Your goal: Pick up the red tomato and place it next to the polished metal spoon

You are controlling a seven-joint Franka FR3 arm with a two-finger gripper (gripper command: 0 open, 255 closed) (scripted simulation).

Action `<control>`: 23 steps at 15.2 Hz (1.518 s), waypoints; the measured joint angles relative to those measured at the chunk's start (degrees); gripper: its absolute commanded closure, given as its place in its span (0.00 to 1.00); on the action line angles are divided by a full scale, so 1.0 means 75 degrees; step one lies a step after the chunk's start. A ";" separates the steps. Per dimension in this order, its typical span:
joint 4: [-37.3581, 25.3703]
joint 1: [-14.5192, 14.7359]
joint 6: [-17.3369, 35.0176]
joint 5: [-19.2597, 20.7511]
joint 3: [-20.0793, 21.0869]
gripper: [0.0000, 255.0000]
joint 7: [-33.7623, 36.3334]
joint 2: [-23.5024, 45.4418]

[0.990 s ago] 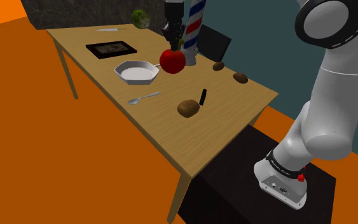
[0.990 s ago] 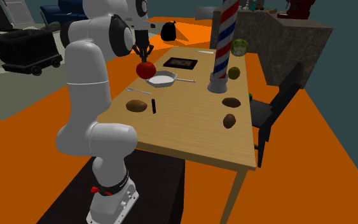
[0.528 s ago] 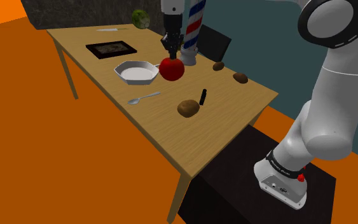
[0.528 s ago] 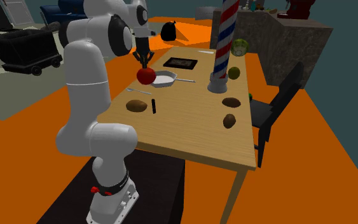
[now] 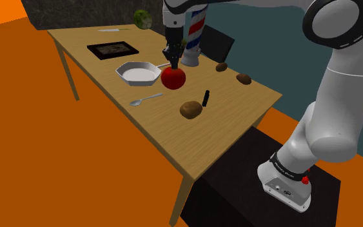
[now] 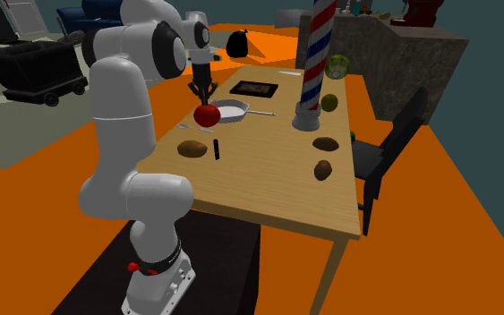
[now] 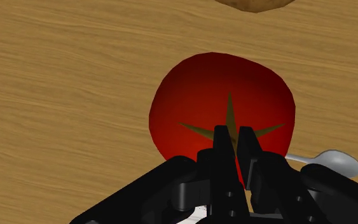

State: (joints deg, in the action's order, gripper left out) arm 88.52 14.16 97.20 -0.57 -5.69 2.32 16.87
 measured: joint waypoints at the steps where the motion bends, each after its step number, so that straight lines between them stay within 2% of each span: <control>1: 0.0075 -0.0005 0.0089 -0.0001 -0.0002 1.00 -0.0010 0.0013; 11: 0.0801 -0.0004 0.1045 -0.0025 0.0009 1.00 -0.0009 0.0243; 18: 0.0925 -0.0006 0.1165 -0.0025 0.0007 1.00 -0.0014 0.0236; 19: 0.0926 -0.0006 0.1165 -0.0025 0.0007 0.00 -0.0014 0.0236; 23: 0.0926 -0.0006 0.1165 -0.0025 0.0007 0.00 -0.0014 0.0234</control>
State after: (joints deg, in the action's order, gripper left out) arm 95.46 14.12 105.94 -0.76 -5.63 2.21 18.62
